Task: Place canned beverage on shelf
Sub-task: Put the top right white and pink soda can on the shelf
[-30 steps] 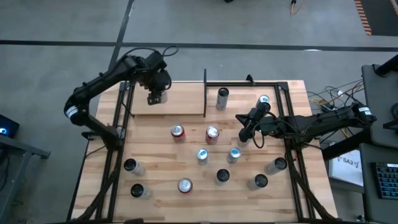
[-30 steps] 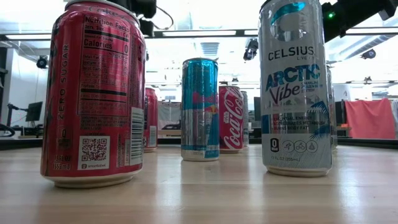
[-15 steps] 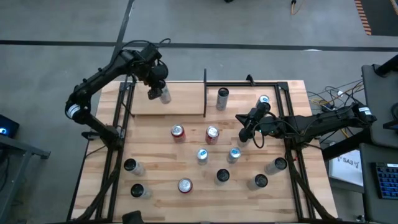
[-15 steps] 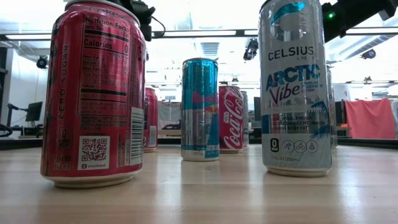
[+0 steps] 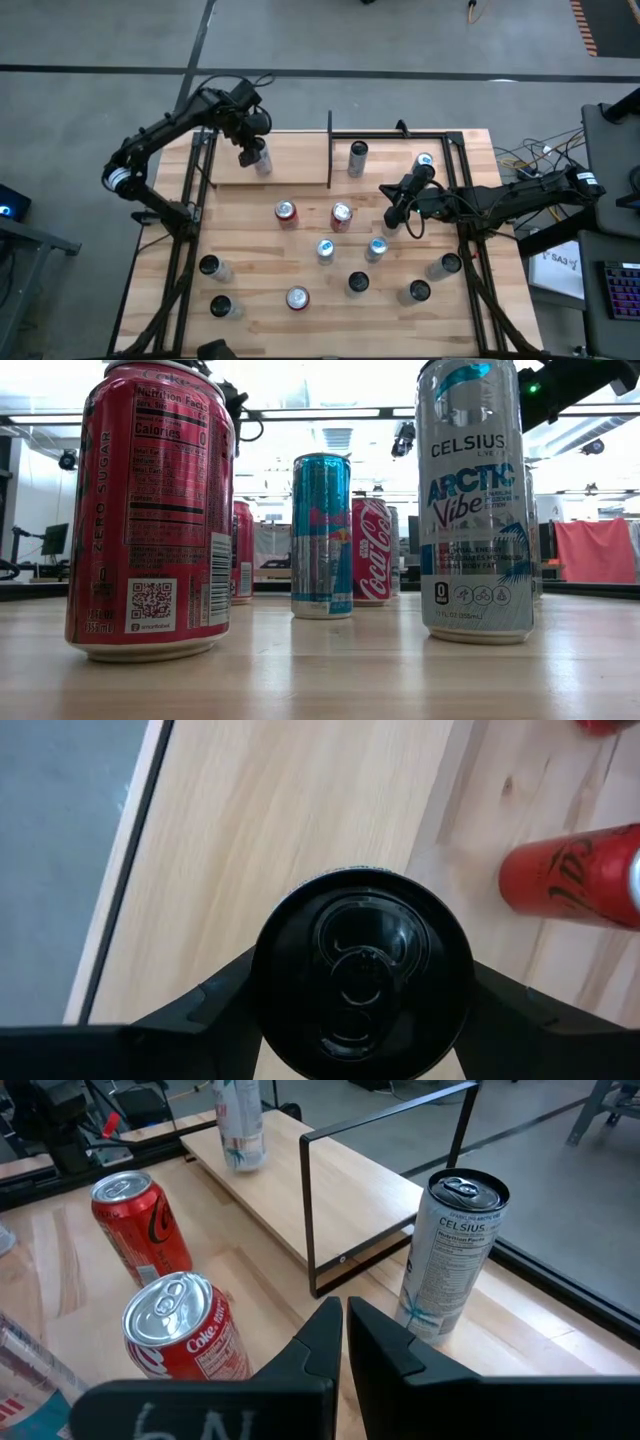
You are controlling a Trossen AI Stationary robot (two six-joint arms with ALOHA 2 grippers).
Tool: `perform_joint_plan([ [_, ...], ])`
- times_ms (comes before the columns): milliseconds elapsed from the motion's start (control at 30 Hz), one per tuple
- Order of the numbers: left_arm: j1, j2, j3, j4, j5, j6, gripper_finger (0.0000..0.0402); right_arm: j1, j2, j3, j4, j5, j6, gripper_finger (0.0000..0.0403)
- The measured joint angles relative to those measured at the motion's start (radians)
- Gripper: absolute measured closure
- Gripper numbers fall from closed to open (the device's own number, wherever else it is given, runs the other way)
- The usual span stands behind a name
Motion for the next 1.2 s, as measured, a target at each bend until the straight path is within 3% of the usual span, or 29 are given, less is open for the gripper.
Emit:
perform_joint_plan([
  [200,0.002,-0.010,-0.056,0.053,-0.042,0.002,0.0169,0.000,0.000,0.000,0.000,0.000,0.001,0.0390],
  [533,0.002,-0.007,-0.046,0.054,-0.045,0.002,0.0162,0.000,0.000,0.000,0.000,0.000,0.003,0.0390],
  [900,0.002,-0.008,-0.052,0.048,-0.048,0.002,0.0084,0.000,0.000,0.000,0.000,0.000,0.003,0.0390],
  [1200,0.002,-0.026,-0.017,-0.008,-0.047,-0.036,0.0075,0.000,0.000,0.000,0.000,-0.002,0.018,0.0390],
])
